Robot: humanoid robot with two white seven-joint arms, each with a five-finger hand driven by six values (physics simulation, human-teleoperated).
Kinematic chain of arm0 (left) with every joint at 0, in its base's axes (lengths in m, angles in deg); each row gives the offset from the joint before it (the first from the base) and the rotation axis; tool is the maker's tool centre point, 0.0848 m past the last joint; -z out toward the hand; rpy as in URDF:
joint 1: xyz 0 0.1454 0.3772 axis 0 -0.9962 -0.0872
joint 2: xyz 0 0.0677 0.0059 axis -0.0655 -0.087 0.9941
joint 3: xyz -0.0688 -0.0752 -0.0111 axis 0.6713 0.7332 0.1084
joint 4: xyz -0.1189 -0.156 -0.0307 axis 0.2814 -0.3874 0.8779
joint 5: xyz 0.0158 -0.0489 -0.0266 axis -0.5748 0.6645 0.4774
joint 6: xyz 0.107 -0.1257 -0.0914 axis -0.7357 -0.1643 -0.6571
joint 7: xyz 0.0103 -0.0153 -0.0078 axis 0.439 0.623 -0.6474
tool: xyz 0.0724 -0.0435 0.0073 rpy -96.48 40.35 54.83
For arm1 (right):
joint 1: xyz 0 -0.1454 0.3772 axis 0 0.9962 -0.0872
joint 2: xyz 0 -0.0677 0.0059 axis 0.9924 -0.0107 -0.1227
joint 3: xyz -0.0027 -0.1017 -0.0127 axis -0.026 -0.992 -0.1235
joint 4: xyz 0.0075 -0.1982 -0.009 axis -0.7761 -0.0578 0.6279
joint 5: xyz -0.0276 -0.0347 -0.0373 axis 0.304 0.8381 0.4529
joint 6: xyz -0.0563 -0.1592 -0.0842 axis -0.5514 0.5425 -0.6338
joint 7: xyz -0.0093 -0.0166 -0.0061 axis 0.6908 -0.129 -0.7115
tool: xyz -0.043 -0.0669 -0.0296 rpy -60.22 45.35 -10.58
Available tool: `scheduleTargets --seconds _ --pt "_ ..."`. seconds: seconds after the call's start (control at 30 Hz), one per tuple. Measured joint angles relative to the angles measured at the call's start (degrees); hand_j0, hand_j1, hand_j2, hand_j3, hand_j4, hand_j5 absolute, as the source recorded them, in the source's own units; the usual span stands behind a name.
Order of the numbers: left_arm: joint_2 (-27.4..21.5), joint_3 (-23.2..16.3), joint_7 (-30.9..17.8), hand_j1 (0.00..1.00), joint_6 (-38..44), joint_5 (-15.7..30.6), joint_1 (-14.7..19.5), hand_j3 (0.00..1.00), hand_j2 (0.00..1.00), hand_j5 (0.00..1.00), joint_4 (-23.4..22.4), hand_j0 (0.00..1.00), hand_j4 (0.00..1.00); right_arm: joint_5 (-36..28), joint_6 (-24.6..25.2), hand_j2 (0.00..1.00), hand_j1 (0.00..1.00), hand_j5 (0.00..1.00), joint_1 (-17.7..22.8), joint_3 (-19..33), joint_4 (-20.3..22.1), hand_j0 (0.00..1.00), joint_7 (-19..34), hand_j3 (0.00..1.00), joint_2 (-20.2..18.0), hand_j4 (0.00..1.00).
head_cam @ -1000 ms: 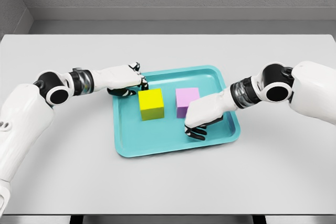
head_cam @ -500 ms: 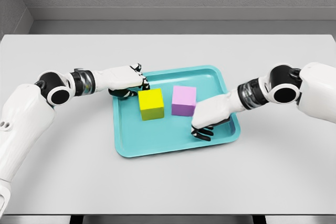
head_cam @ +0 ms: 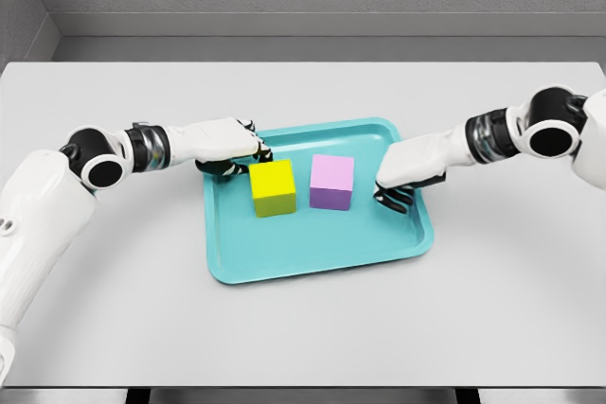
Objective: Push two cubes
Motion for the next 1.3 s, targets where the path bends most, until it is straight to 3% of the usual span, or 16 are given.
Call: scheduleTargets --seconds 0.5,0.83,1.0,1.3 --pt "-1.4 0.3 -1.9 0.57 -1.2 2.2 1.0 0.57 0.57 0.57 0.2 0.57 0.57 1.1 0.0 0.13 0.13 0.13 -1.1 -0.8 -15.2 0.13 0.0 0.13 10.1 0.13" --pt "-6.7 3.4 -0.4 0.56 -0.3 3.0 -2.0 0.56 0.56 0.56 4.1 0.56 0.56 1.2 0.0 0.13 0.13 0.13 -1.1 -1.9 -19.2 0.13 0.0 0.13 13.4 0.13" --pt "-10.9 3.8 -0.1 0.55 -0.1 6.4 -5.1 0.55 0.55 0.55 9.1 0.55 0.55 1.2 0.0 0.13 0.13 0.13 -1.2 -2.0 -19.7 0.13 0.0 0.13 14.4 0.13" --pt "-10.1 1.7 -0.1 0.55 0.0 6.8 -5.6 0.55 0.55 0.55 11.0 0.55 0.55 1.3 0.0 0.13 0.13 0.13 -1.5 -2.0 -19.7 0.13 0.0 0.13 14.9 0.13"
